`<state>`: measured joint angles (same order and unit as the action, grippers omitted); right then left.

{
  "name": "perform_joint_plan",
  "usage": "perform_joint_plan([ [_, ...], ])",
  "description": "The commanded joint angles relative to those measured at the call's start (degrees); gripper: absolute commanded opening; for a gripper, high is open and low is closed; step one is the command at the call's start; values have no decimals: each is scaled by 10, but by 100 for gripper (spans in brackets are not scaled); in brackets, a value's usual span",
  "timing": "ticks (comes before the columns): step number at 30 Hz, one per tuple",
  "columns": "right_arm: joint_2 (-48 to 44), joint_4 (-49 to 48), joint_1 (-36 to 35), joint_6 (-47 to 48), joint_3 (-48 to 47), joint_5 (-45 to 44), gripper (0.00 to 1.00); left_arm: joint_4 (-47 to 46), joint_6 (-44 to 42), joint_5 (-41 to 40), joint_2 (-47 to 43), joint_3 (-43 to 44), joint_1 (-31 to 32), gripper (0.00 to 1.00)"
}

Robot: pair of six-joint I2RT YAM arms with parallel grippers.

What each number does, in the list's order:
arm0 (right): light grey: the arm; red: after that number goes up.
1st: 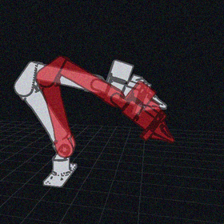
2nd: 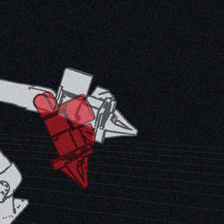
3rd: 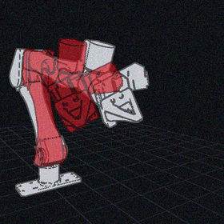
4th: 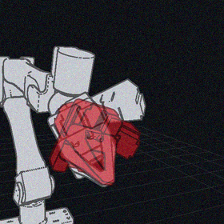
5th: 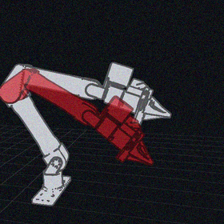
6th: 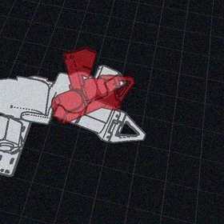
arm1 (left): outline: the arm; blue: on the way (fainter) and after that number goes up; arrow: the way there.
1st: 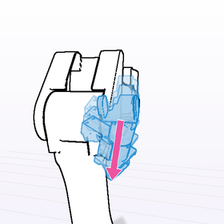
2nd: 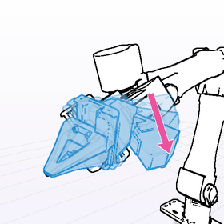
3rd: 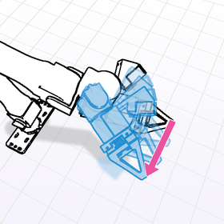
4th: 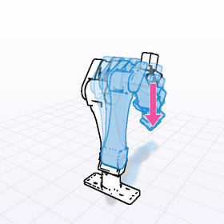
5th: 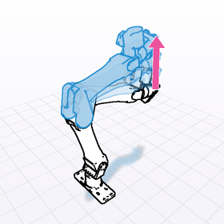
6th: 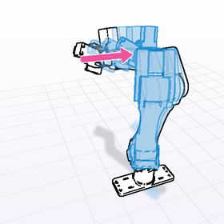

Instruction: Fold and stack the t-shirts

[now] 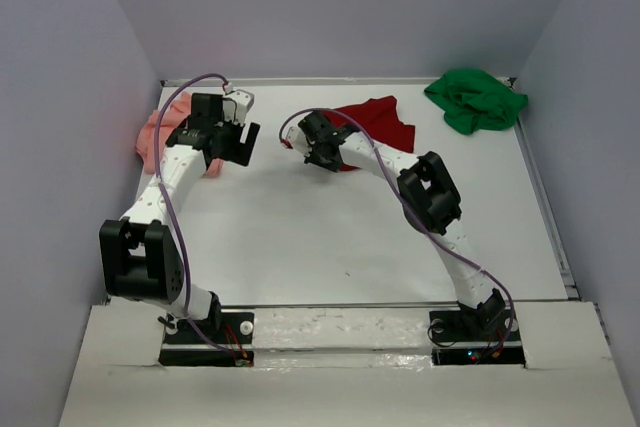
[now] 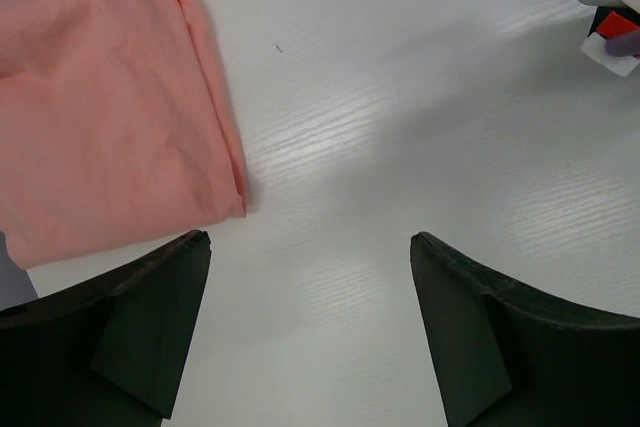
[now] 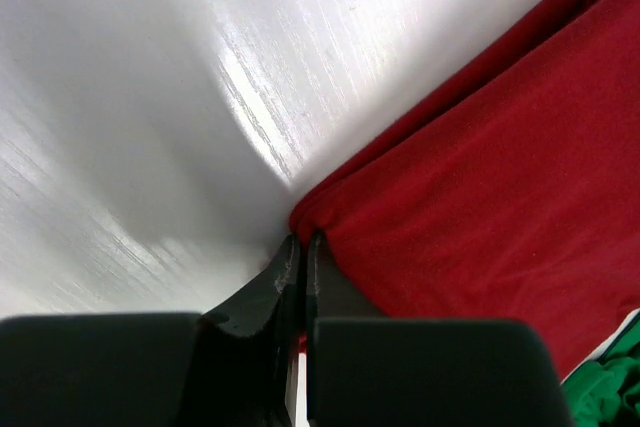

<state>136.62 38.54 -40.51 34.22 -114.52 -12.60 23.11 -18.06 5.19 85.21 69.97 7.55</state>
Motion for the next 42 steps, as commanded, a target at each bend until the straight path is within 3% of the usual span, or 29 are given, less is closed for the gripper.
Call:
perform_joint_plan([
  [1,3,40,7,-13,15,-1,0,9,2,7,-9,29,4,92],
  [7,3,59,7,-12,-25,5,0,6,5,35,3,24,6,91],
  [17,-33,71,18,-7,-38,-13,0,70,25,203,140,107,10,85],
  [32,-56,60,23,-20,-97,22,0,130,30,289,265,196,31,84],
  [42,-96,80,23,-42,-74,69,0,151,53,345,351,271,32,83],
])
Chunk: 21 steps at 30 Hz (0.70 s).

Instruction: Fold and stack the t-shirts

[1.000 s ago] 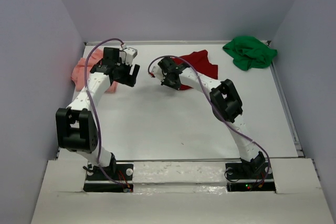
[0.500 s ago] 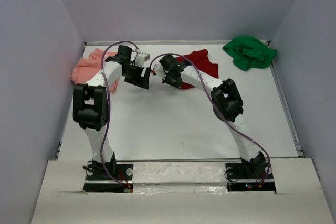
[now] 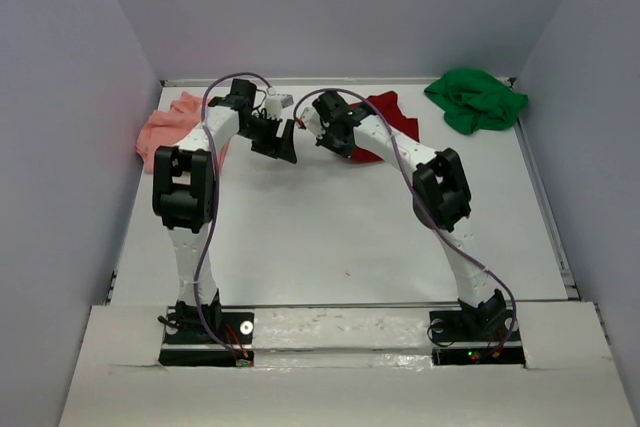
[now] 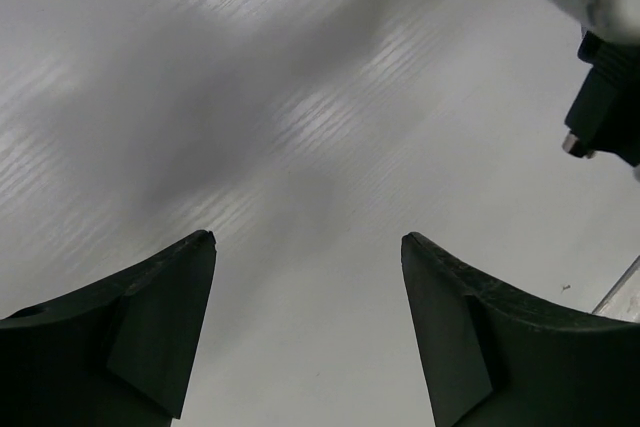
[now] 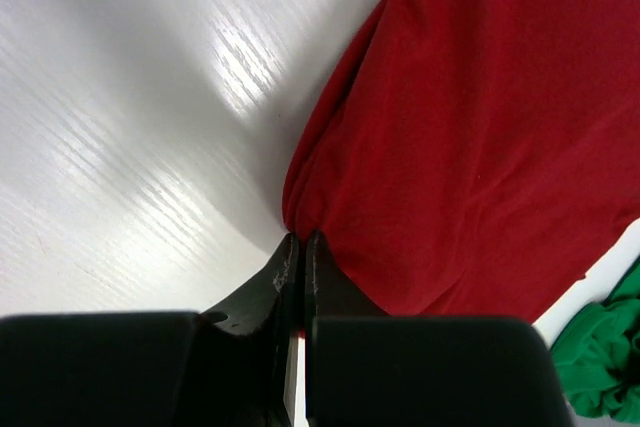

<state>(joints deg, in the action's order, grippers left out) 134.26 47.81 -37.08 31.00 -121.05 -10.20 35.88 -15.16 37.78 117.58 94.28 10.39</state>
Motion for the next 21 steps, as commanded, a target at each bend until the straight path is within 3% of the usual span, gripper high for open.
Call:
perform_joint_plan([
  [1,-76,-12,-12,-10,-4,45,0,24,28,26,34,38,3,84],
  [11,-75,-11,-17,-7,-23,77,0,29,56,177,129,101,9,83],
  [21,-34,-6,-33,-6,-38,81,0,-53,130,315,159,98,2,82],
])
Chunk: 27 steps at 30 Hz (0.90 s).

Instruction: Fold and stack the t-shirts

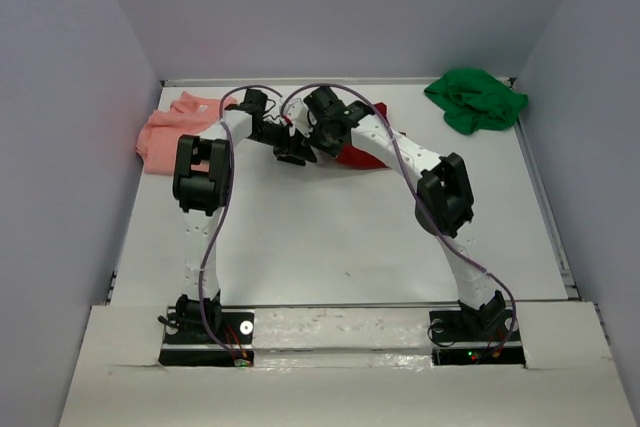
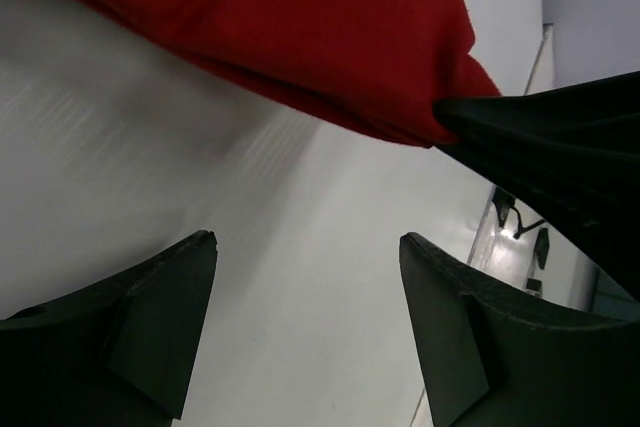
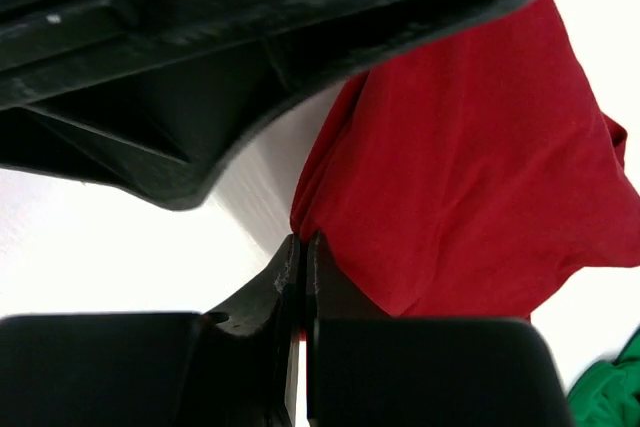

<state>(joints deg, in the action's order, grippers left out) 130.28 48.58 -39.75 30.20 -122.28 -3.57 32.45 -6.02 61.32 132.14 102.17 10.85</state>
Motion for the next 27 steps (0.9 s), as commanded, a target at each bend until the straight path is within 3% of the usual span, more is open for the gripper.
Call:
perform_joint_plan([
  [1,7,-14,-7,2,-21,14,0,-26,47,80,18,15,-2,83],
  [10,9,-14,-7,7,-17,1,0,-189,223,87,30,-39,-13,82],
  [20,9,-15,-12,14,-5,-13,0,-571,549,74,51,-108,-21,82],
  [27,16,-16,-17,19,-9,-22,0,-638,642,46,98,-87,-14,79],
])
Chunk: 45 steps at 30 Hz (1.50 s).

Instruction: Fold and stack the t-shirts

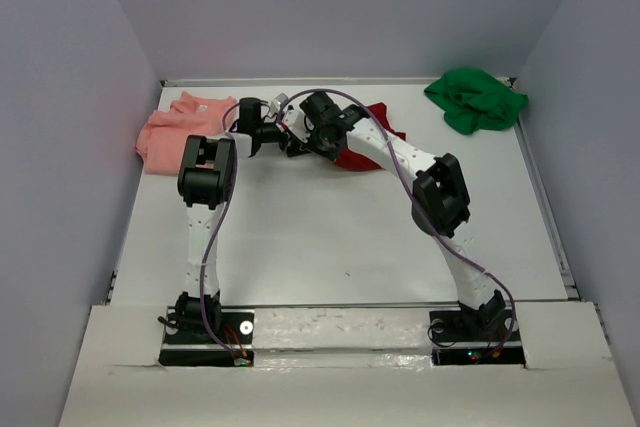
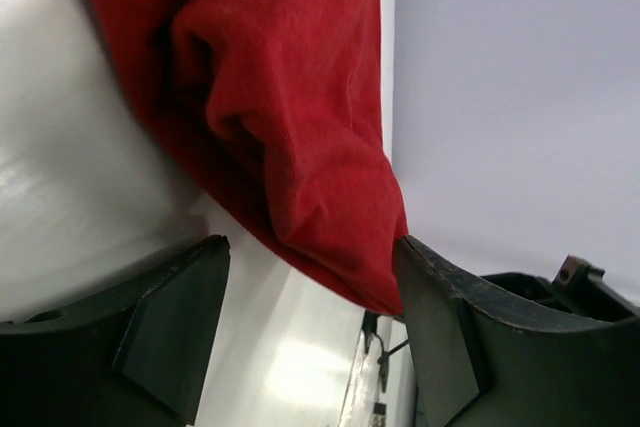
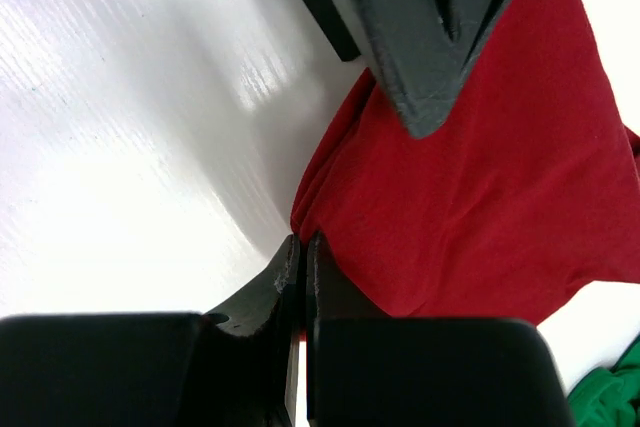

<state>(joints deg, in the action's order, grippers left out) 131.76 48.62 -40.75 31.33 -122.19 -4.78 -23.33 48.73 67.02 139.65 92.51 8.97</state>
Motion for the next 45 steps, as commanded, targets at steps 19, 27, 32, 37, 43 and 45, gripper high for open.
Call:
perform_joint_plan([
  [19,26,-21,-7,23,-25,-25,0,-350,345,-5,-49,-138,68,76],
  [27,29,-34,-7,25,-45,-55,0,-232,234,-7,-112,-158,47,76],
  [32,42,-46,-7,38,-71,-98,0,-197,195,-8,-132,-166,41,76],
  [37,40,-57,-7,46,-82,-123,0,-163,170,-8,-143,-160,41,76],
  [43,32,-64,-7,54,-69,-134,0,-150,164,-6,-148,-148,46,76],
  [45,32,-69,-7,59,-68,-142,0,-132,153,-8,-150,-144,50,76],
])
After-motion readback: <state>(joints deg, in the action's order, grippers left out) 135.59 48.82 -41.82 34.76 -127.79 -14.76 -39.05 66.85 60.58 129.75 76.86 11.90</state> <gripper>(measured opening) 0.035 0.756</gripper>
